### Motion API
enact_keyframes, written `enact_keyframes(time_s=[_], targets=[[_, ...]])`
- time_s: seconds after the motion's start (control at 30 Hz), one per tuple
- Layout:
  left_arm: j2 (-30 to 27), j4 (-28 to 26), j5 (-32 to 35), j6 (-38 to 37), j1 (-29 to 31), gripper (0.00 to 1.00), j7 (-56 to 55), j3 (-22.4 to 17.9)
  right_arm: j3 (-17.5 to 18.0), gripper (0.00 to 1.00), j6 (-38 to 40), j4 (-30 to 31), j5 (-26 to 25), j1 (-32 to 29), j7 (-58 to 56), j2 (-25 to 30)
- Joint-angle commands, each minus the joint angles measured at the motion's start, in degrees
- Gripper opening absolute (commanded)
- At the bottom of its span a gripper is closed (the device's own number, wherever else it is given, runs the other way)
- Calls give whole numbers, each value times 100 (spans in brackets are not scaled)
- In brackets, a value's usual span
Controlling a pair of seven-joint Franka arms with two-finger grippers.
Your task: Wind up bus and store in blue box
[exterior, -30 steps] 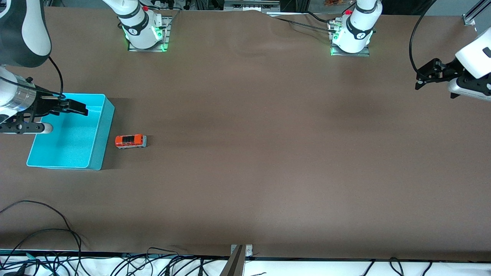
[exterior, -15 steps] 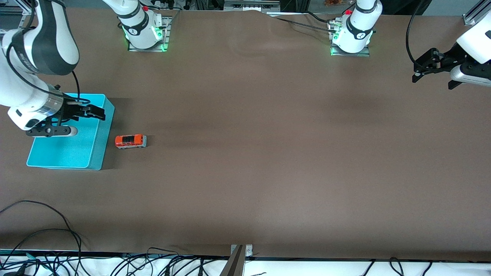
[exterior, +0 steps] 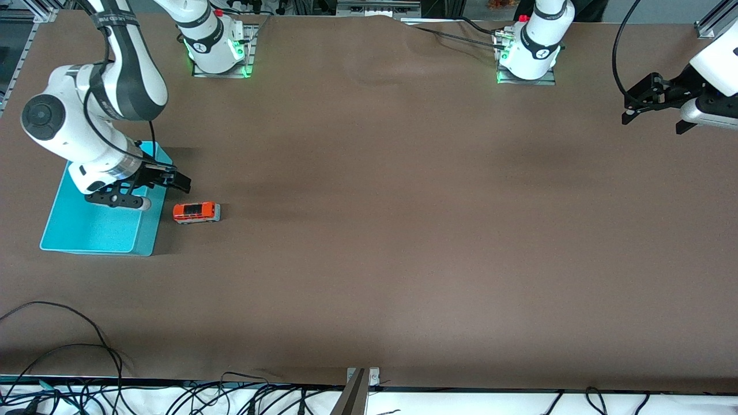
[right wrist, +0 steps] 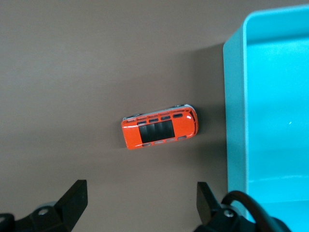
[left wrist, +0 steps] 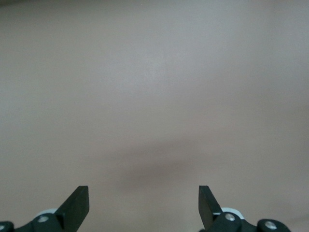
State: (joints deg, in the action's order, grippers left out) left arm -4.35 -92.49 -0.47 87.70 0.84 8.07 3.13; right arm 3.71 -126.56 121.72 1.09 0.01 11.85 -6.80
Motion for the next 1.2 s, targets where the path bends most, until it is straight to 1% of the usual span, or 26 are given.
enact_keyframes(time_s=[0.0, 0.1, 0.37, 0.7, 1.0, 1.17], targets=[[58, 135, -129, -95, -40, 100, -77, -49, 16, 100, -413, 484, -74, -28, 843, 162], [58, 144, -120, -95, -40, 100, -77, -40, 16, 100, -598, 598, -65, -28, 1204, 127], [66, 144, -103, -148, -31, 100, -86, -67, 16, 100, -756, 730, -74, -28, 1863, 65], [66, 153, -111, -157, -23, 100, -253, -75, 16, 100, -1415, 897, -83, -28, 3410, -278], [49, 144, -147, -157, 56, 100, -271, -75, 16, 100, -1943, 889, -109, -36, 4482, -629], [58, 144, -138, -157, 56, 100, -271, -84, 7, 100, -2188, 889, -100, -36, 4887, -840]])
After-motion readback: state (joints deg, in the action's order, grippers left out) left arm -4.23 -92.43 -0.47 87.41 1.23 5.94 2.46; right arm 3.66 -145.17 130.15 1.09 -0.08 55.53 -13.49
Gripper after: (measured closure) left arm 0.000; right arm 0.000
